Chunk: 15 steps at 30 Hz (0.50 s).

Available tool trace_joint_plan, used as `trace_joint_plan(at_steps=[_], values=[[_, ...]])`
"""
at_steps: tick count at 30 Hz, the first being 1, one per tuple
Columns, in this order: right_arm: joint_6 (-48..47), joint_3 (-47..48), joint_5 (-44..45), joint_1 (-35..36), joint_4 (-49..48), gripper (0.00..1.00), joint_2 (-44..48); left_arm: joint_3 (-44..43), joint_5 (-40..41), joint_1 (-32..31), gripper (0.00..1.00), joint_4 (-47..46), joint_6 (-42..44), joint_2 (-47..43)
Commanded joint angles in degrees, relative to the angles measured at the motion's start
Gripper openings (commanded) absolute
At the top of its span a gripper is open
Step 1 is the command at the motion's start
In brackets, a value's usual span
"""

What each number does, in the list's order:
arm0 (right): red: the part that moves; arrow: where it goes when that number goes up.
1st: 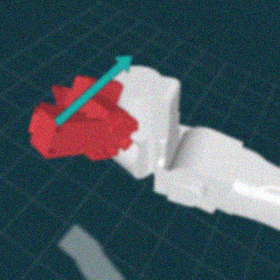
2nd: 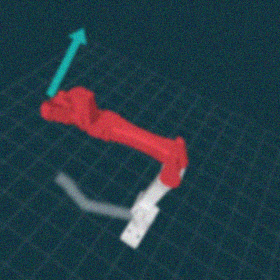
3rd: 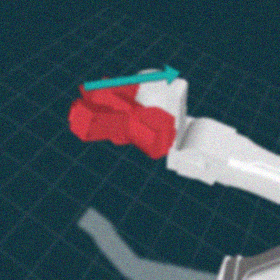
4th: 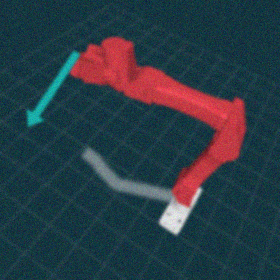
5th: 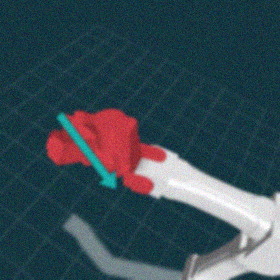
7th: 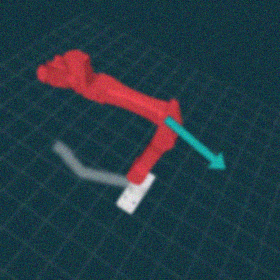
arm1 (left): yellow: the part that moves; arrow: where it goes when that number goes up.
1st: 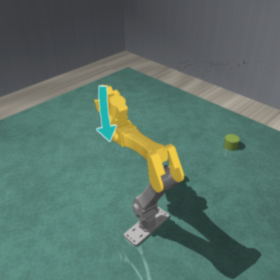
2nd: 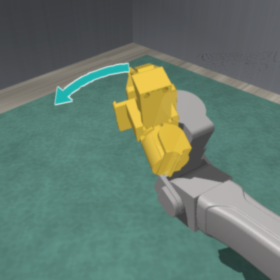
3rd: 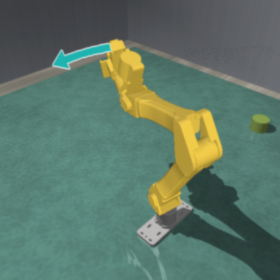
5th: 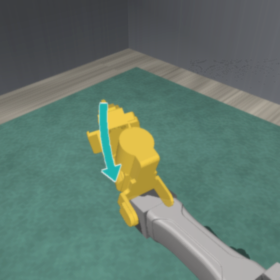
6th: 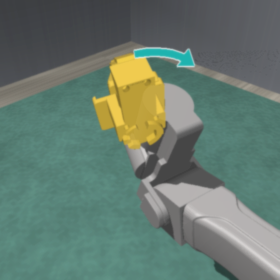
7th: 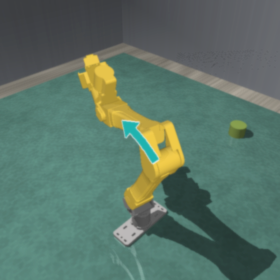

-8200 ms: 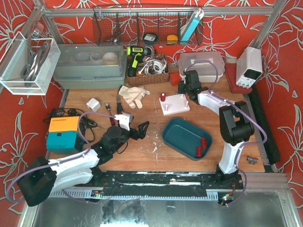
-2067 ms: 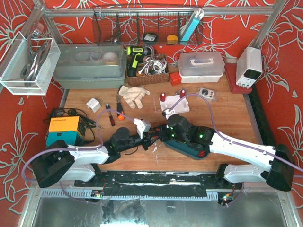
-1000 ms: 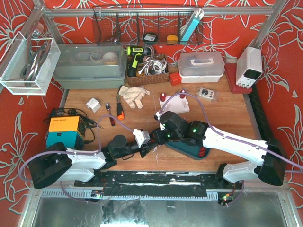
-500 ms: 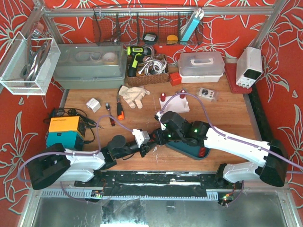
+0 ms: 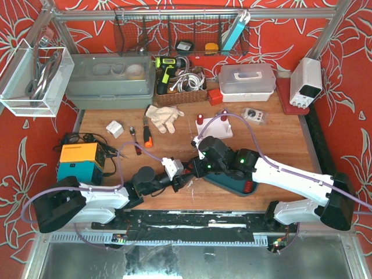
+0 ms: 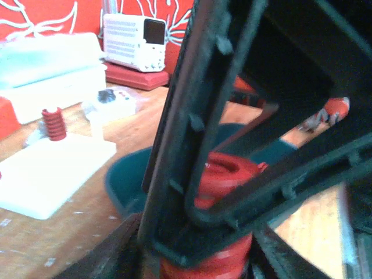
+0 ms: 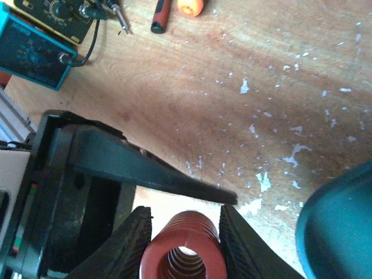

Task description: Install the large spring

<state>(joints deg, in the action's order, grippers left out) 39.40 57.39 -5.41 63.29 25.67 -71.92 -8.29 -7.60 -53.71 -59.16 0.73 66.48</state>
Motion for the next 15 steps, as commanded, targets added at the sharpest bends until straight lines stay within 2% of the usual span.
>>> trace_joint_plan(at_steps=[1, 5, 8, 9, 12, 15], values=[[1.2, -1.1, 3.6, -0.9, 0.7, 0.01, 3.1, -1.9, 8.5, 0.4, 0.55, 0.0, -0.5, -1.1], [-0.3, -1.3, 9.2, -4.1, -0.9, 0.0, 5.1, -2.0, 7.2, 0.4, 0.72, 0.4, -0.5, -1.2], [-2.7, -1.1, 13.9, -8.1, -0.9, 0.0, 6.3, -2.5, 7.5, 0.4, 0.91, 1.3, -0.7, -0.6], [-3.5, -1.2, 15.0, -9.8, -1.3, 0.0, 6.7, -2.8, 7.7, 0.4, 0.95, 1.7, -0.7, -0.4], [-6.4, -1.1, 17.6, -15.2, -2.6, 0.0, 7.2, -3.4, 9.0, 0.4, 1.0, 3.0, -1.3, 0.0], [-9.8, 0.0, 20.3, -20.3, -3.8, 0.0, 5.7, -4.4, 11.3, 0.4, 1.0, 5.1, -2.8, 0.7]])
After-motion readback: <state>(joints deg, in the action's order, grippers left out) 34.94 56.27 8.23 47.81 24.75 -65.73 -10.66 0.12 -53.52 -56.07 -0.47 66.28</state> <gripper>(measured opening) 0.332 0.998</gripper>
